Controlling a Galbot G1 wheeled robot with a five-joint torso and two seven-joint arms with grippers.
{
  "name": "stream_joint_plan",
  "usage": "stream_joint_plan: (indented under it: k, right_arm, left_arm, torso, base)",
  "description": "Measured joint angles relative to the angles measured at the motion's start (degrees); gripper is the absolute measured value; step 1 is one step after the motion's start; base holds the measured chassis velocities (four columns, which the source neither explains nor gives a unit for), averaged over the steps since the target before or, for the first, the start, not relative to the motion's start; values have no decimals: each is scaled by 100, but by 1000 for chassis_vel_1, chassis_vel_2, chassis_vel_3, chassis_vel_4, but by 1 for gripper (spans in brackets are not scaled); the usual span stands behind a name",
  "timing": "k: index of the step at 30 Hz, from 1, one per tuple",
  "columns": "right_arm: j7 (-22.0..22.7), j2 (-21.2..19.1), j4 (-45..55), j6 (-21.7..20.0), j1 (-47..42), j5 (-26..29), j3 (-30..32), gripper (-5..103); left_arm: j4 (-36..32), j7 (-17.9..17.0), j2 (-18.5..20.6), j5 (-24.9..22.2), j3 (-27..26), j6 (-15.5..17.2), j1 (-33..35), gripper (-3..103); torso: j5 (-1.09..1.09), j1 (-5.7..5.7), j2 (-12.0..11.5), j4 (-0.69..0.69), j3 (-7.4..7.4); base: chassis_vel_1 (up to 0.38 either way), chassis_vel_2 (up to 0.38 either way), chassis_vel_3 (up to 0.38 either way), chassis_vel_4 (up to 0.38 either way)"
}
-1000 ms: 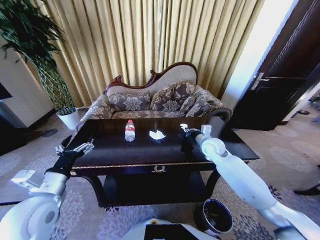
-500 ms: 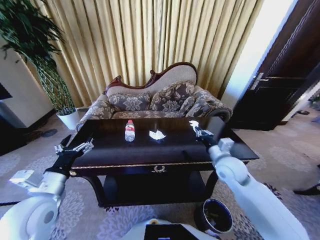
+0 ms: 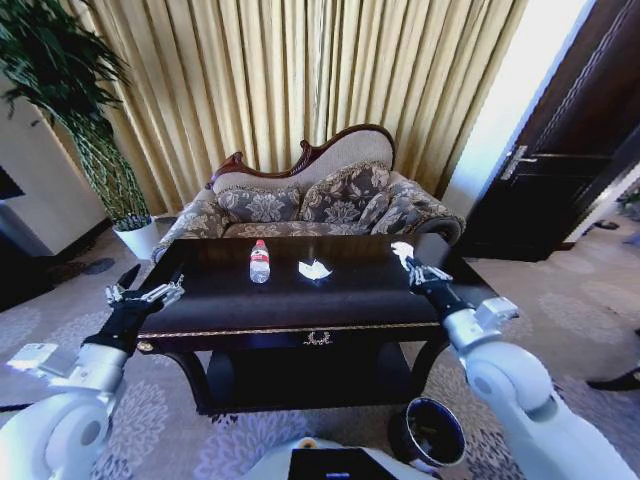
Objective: Move to the front of the table and place the trash on the table into the trash bin.
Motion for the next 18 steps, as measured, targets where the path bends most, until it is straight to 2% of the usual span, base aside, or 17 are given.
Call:
stream_joint_plan:
  k: [7, 10, 18]
  right_arm:
    - [1, 105, 115, -88, -108, -38, 68, 1]
    - [22, 156, 157, -88, -171, -117, 33, 1]
    - [40, 274, 170, -37, -310, -285, 5, 1]
  left_arm:
    - [-51, -66, 23, -37, -45, 169, -7, 100]
    - [-115, -141, 13, -40, -54, 350, -16, 100]
    - [-127, -154, -5, -31, -99, 424, 37, 100]
  torso:
    - [0, 0, 0, 1, 1]
    - [0, 0, 0, 1, 1]
    - [0, 0, -1, 1, 1]
  base:
    - [0, 0, 0, 0]
    - [0, 0, 0, 0]
    - [33, -34, -40, 27]
